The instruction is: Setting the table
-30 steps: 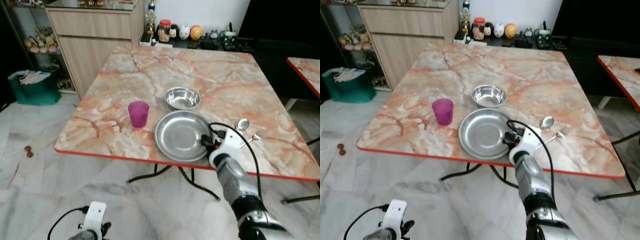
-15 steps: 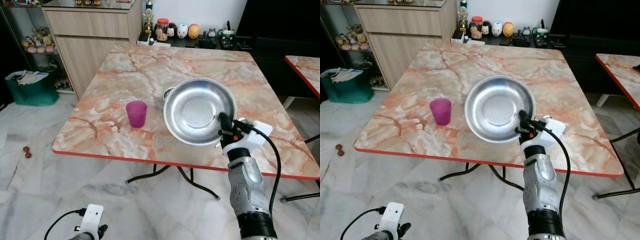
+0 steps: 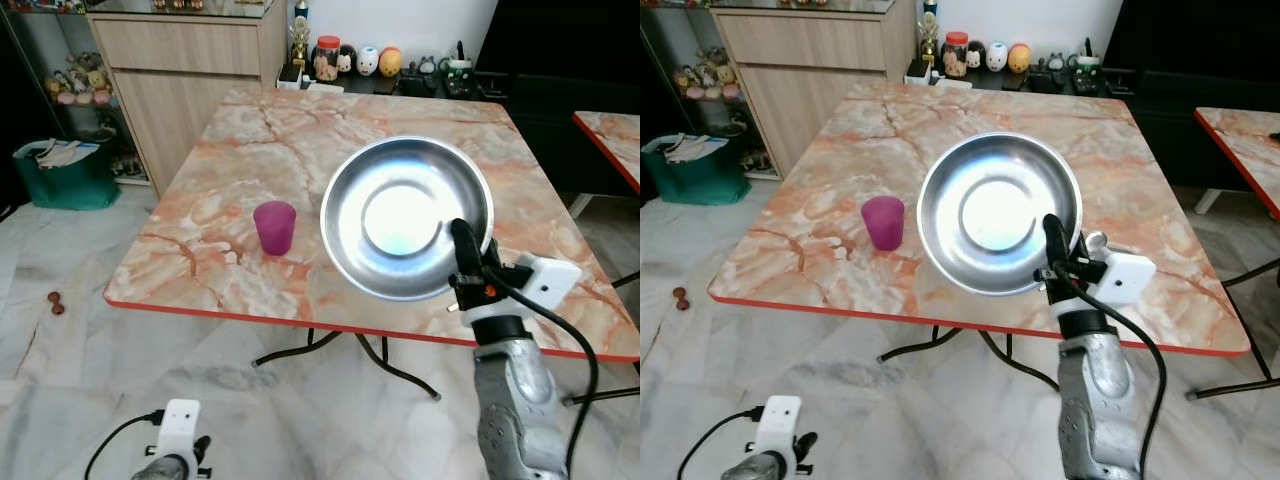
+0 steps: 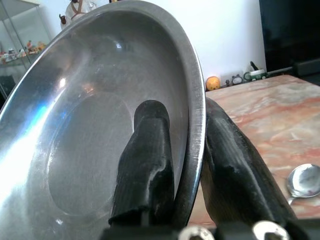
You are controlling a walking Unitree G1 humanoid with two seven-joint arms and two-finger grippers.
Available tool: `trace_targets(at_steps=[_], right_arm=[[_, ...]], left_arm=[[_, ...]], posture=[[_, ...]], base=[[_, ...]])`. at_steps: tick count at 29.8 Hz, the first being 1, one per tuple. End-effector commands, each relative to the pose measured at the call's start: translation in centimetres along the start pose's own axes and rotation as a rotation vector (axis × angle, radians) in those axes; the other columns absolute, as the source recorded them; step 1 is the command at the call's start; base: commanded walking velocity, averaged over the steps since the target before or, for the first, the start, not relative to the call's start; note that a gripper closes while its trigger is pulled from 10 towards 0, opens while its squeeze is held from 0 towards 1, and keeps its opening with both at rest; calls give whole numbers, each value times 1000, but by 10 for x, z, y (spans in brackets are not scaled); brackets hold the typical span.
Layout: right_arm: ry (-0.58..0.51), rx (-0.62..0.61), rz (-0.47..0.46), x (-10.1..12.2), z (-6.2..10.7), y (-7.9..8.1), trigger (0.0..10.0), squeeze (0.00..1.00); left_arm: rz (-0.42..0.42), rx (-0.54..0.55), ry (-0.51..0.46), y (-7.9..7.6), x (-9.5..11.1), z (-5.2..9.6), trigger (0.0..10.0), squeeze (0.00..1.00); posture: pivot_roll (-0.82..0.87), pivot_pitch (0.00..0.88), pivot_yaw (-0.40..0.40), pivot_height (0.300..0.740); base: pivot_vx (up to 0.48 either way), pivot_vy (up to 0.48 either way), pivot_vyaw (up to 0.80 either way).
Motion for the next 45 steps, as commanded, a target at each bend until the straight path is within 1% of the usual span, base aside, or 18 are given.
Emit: trace_targets(at_steps=[1, 2, 4, 6, 8, 9, 12, 13, 16, 19, 21, 24, 28, 33, 37, 44, 45], right_arm=[[-29, 46, 33, 10, -1, 6, 10000, 0], [-16, 92, 81, 8, 0, 11, 10000, 0], [-17, 120, 88, 9, 0, 15, 10000, 0], [-24, 166, 120, 10, -1, 21, 10000, 0], [-31, 205, 173, 12, -4, 26, 10000, 0], [-38, 199, 193, 12, -7, 27, 10000, 0], [-56, 156, 173, 15, -16, 25, 10000, 0], [-75, 149, 156, 19, -20, 28, 10000, 0], [-103, 161, 137, 26, -22, 36, 10000, 0], [-107, 173, 138, 27, -22, 40, 10000, 0], [-106, 173, 139, 27, -22, 40, 10000, 0], [-102, 166, 140, 26, -21, 37, 10000, 0], [-90, 220, 187, 24, -17, 40, 10000, 0], [-80, 223, 186, 21, -15, 40, 10000, 0], [-89, 248, 184, 24, -19, 48, 10000, 0], [-85, 256, 180, 22, -20, 52, 10000, 0], [-93, 263, 177, 24, -22, 55, 10000, 0]], left_arm=[[5, -1, 6, 4, -1, 1, 10000, 0], [3, 5, 4, 11, 1, 2, 10000, 0], [2, 6, 5, 13, 2, 2, 10000, 0], [0, 2, 6, 10, 1, 1, 10000, 0], [-2, -7, 9, 0, -3, 1, 10000, 0], [-3, -12, 12, -3, -5, 0, 10000, 0], [-12, -23, 26, -10, -9, 0, 10000, 0], [-7, -27, 27, -12, -10, 0, 10000, 0], [-7, -31, 25, -14, -11, 0, 10000, 0], [-16, -32, 26, -15, -12, 0, 10000, 0], [-18, -34, 26, -15, -12, 0, 10000, 0], [-16, -35, 26, -14, -12, 1, 10000, 0], [-19, -34, 27, -12, -13, 1, 10000, 0], [-22, -39, 26, -13, -13, 1, 10000, 0], [-22, -43, 18, -16, -10, 0, 10000, 0], [-16, -42, 16, -17, -10, 0, 10000, 0], [-16, -44, 15, -18, -10, 0, 10000, 0]], posture=[[25, 0, -39, 740], [21, 0, -36, 740], [21, 0, -37, 740], [20, 0, -36, 740], [20, 0, -35, 740], [20, 0, -34, 740], [26, 0, -31, 740], [32, 0, -30, 740], [31, 0, -29, 740], [27, 0, -28, 740], [26, 0, -29, 740], [26, 0, -30, 740], [24, 0, -29, 740], [18, 0, -30, 740], [17, 0, -35, 740], [19, 0, -38, 740], [13, 0, -35, 740]], base=[[0, 0, 0], [0, 0, 0], [0, 0, 0], [0, 0, 0], [0, 0, 0], [0, 0, 0], [0, 0, 0], [0, 0, 0], [0, 0, 0], [0, 0, 0], [0, 0, 0], [0, -294, 0], [0, -327, 0], [0, -333, 0], [0, -373, 0], [0, -387, 0], [0, -390, 0]])
Point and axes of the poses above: a point about 5 cm out from each wrist's last joint towards the gripper, its own z axis pointing back from the gripper into the wrist, its own x axis along the axis of the wrist's last joint, y = z × x, the point moved 4 cm from there along -z, pointing out of the wrist towards the gripper, and after that the axes turned 15 degrees about z, right-handed, at the moved point
